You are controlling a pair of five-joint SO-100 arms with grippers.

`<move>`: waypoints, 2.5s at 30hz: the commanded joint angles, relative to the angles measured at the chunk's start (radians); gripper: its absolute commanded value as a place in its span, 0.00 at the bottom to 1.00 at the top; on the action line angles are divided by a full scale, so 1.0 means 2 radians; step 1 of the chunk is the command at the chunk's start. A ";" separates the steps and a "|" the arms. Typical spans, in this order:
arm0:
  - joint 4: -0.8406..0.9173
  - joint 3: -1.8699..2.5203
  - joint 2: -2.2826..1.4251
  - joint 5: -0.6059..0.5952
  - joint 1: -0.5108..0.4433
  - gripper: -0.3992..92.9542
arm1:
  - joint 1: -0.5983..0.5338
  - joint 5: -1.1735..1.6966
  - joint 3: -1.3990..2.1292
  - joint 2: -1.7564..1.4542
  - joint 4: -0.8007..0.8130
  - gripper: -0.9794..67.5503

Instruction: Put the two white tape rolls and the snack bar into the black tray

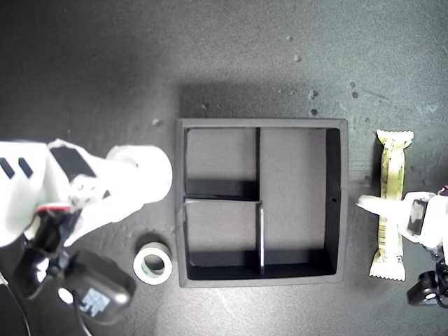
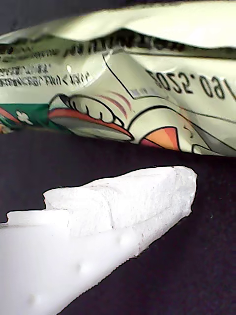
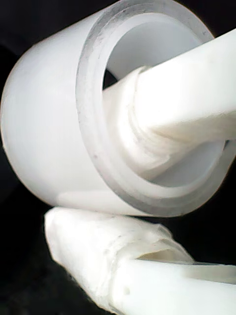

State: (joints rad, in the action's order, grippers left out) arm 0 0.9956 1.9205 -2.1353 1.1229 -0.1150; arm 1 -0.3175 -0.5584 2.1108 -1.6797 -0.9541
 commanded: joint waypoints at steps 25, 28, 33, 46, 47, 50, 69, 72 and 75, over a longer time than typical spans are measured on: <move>0.023 -0.270 0.255 -0.091 -0.002 0.01 | -0.013 0.166 -0.561 0.183 -0.145 0.01; 0.067 -0.331 0.314 -0.091 0.005 0.01 | -0.010 0.165 -0.641 0.258 -0.163 0.01; 0.110 -0.372 0.366 -0.084 0.021 0.01 | -0.006 0.161 -0.640 0.266 -0.156 0.01; 0.120 -0.415 0.408 -0.084 0.020 0.03 | -0.007 0.153 -0.618 0.267 -0.138 0.01; 0.122 -0.421 0.413 -0.084 0.018 0.03 | -0.007 0.153 -0.617 0.267 -0.138 0.01; 0.137 -0.445 0.425 -0.085 0.015 0.04 | -0.008 0.151 -0.616 0.267 -0.142 0.01; 0.257 -0.457 0.351 -0.041 0.021 0.14 | 0.024 0.156 -0.692 0.267 -0.286 0.33; 0.268 -0.416 0.268 -0.021 0.015 0.13 | 0.051 0.159 -0.781 0.262 -0.379 0.29; 0.258 -0.364 0.189 0.008 -0.004 0.12 | 0.072 0.150 -0.818 0.214 -0.423 0.26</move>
State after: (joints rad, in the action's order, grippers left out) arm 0 1.5202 1.1382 -1.5800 1.0876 -0.0890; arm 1 -0.2056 -0.2546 0.5614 -1.1536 -1.7288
